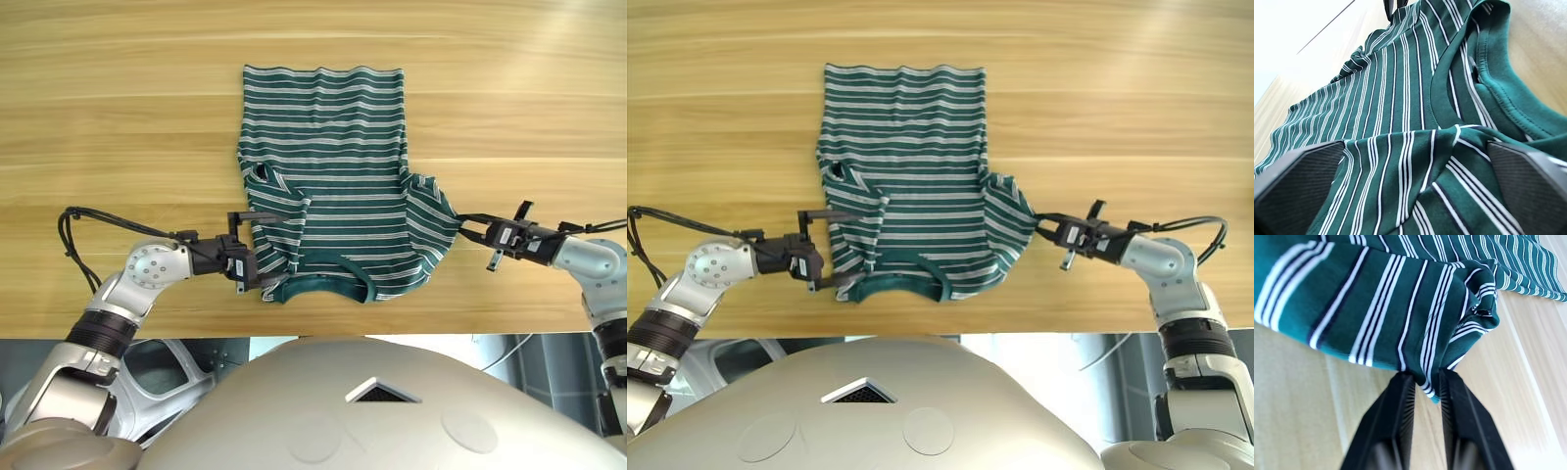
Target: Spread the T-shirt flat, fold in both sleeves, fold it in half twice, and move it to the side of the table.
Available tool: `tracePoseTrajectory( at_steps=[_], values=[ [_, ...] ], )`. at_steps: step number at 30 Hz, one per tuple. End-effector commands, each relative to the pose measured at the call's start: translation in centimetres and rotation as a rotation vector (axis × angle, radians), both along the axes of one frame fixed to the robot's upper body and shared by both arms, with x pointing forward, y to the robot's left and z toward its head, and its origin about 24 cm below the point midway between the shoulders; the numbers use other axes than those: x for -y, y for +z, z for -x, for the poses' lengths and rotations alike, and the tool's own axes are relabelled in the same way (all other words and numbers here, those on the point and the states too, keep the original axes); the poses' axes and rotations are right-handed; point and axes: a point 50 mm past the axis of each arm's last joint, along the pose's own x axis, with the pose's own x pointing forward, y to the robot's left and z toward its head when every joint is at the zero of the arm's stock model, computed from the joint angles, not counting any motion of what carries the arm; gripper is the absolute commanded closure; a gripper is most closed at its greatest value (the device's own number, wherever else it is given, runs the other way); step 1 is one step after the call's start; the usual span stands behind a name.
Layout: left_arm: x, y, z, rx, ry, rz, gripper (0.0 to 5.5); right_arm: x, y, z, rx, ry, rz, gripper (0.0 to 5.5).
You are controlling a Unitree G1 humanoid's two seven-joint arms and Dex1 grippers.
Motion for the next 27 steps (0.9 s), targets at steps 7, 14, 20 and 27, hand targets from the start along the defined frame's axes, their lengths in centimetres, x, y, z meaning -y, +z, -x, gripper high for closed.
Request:
tracePoseTrajectory(
  at_steps=[7, 14, 20, 27],
  values=[
    [-0.5, -1.6, 0.9, -0.078, -0.013, -0.101, 0.10, 0.5, 1.0, 0.1, 0.017, 0.008, -0.001, 5.47],
    [-0.2, -1.7, 0.8, -0.078, -0.019, -0.094, 0.10, -0.8, 3.0, -1.5, 0.129, 0.039, -0.060, 5.47],
    [-0.1, -1.7, 0.9, -0.080, -0.017, -0.091, 0.10, -3.6, 3.2, -2.8, 0.149, 0.138, -0.053, 5.47],
    [0.2, -1.8, 0.8, -0.079, -0.017, -0.087, 0.10, -7.0, 3.1, -3.4, 0.135, 0.281, -0.052, 5.47]
  ],
)
